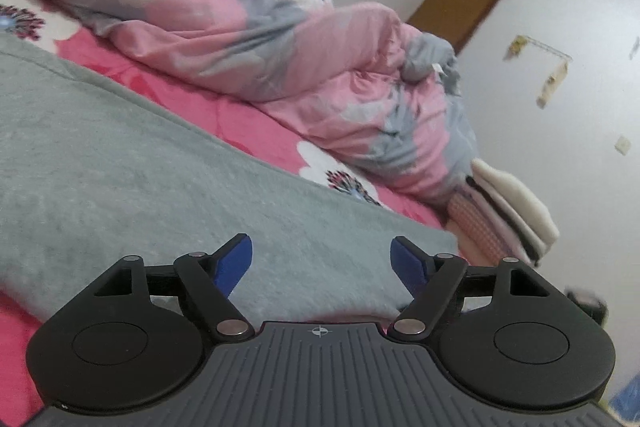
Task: Fold clothes
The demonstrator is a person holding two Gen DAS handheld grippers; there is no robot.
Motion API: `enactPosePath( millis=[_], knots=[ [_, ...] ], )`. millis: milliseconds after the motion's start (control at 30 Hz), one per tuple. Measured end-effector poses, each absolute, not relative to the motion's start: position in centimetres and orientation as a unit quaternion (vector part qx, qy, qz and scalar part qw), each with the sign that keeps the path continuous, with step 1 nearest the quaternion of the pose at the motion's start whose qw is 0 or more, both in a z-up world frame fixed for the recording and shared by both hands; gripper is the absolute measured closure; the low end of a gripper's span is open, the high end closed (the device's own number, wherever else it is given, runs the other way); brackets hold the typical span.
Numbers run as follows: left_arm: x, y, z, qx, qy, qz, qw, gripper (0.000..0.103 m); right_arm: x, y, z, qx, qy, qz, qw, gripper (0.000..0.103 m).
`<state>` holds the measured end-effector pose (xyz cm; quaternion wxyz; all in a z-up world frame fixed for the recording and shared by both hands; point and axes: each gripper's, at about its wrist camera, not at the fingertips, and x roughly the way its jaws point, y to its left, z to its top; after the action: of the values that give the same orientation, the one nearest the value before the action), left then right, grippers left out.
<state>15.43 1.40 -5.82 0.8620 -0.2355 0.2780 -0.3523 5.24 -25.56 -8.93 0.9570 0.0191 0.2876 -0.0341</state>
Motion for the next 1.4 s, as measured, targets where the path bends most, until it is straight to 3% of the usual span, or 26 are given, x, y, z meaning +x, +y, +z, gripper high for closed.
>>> enactPosePath(
  millis=[300,567,767,967,1167,1400],
  knots=[
    [15.2,2.5,-5.7,-0.221,0.268,-0.311,0.884,0.024,2.0,-24.6,-8.1,0.012,0.317,-0.055,0.947,0.071],
    [14.9,3.1,-6.8,-0.198,0.291,-0.277,0.894,0.024,0.9,-25.5,-5.2,0.094,0.271,-0.064,0.956,0.071],
    [14.2,2.3,-7.7,-0.165,0.291,-0.27,0.903,0.023,1.1,-25.0,-3.9,0.101,0.253,-0.054,0.961,0.071],
    [14.2,3.2,-8.2,-0.195,0.289,-0.273,0.897,0.023,1.7,-24.1,-2.3,0.098,0.248,-0.034,0.963,0.072],
    [13.4,3.3,-8.4,-0.207,0.282,-0.262,0.899,0.023,7.1,-19.2,2.6,0.009,0.234,0.109,0.966,0.073],
    [13.0,3.3,-8.6,-0.213,0.277,-0.252,0.903,0.023,20.2,-6.8,2.7,-0.119,0.317,0.336,0.879,0.073]
  ],
)
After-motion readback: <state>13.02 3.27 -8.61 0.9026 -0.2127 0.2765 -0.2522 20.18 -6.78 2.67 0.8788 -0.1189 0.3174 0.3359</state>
